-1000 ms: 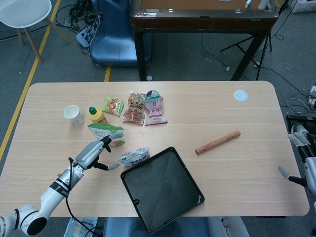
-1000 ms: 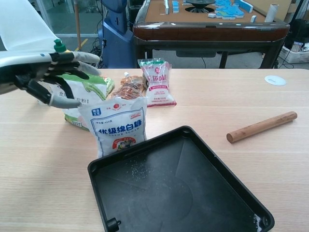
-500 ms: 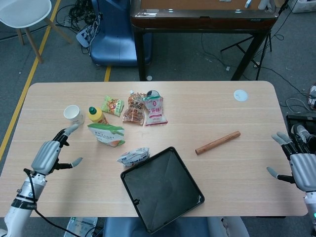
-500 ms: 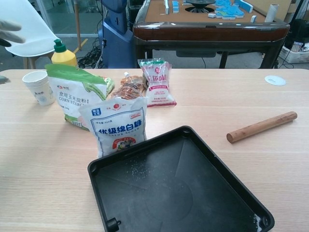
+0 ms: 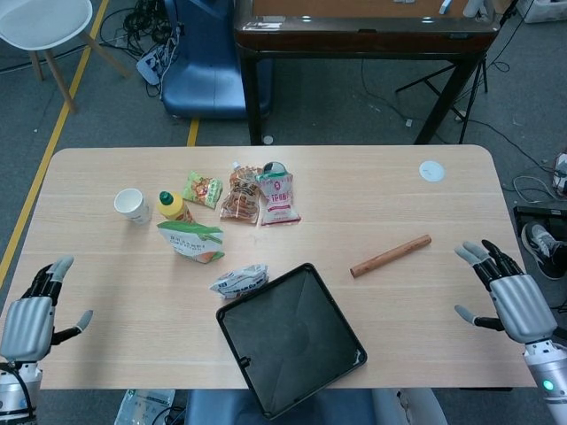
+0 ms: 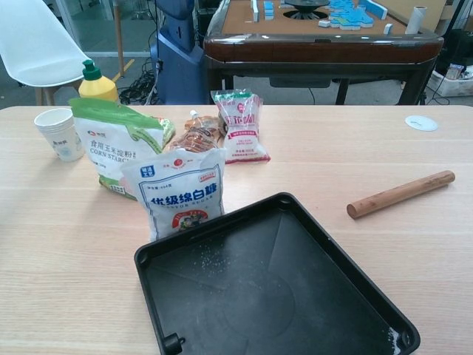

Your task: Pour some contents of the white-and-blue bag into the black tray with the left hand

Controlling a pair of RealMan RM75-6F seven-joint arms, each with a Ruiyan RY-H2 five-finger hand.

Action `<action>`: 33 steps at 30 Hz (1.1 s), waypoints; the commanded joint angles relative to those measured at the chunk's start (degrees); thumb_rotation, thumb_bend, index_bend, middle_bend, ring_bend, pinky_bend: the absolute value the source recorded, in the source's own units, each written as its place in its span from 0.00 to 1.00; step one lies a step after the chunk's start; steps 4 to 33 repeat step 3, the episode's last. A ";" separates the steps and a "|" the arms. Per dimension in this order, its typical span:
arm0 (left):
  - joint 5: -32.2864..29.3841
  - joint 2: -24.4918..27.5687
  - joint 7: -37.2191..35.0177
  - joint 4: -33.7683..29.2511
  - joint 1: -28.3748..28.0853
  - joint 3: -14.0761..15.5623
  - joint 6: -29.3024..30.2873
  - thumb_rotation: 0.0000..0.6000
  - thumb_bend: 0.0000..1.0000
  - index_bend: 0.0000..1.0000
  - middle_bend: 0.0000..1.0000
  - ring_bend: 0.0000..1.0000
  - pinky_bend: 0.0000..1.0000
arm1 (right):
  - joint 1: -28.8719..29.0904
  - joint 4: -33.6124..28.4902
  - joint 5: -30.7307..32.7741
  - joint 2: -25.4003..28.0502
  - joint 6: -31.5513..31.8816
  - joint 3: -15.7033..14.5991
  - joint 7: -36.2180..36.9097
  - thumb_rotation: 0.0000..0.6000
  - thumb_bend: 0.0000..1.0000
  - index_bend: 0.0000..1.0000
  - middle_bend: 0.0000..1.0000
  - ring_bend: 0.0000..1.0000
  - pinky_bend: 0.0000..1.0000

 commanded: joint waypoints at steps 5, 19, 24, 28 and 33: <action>0.73 -0.12 1.00 0.16 1.20 0.66 0.04 1.00 0.21 0.09 0.11 0.10 0.32 | 0.18 0.02 -0.26 -0.52 0.10 -0.30 -0.62 1.00 0.19 0.09 0.14 0.02 0.16; 0.73 -0.12 1.00 0.16 1.20 0.66 0.04 1.00 0.21 0.09 0.11 0.10 0.32 | 0.18 0.02 -0.26 -0.52 0.10 -0.30 -0.62 1.00 0.19 0.09 0.14 0.02 0.16; 0.73 -0.12 1.00 0.16 1.20 0.66 0.04 1.00 0.21 0.09 0.11 0.10 0.32 | 0.18 0.02 -0.26 -0.52 0.10 -0.30 -0.62 1.00 0.19 0.09 0.14 0.02 0.16; 0.73 -0.12 1.00 0.16 1.20 0.66 0.04 1.00 0.21 0.09 0.11 0.10 0.32 | 0.18 0.02 -0.26 -0.52 0.10 -0.30 -0.62 1.00 0.19 0.09 0.14 0.02 0.16; 0.73 -0.12 1.00 0.16 1.20 0.66 0.04 1.00 0.21 0.09 0.11 0.10 0.32 | 0.18 0.02 -0.26 -0.52 0.10 -0.30 -0.62 1.00 0.19 0.09 0.14 0.02 0.16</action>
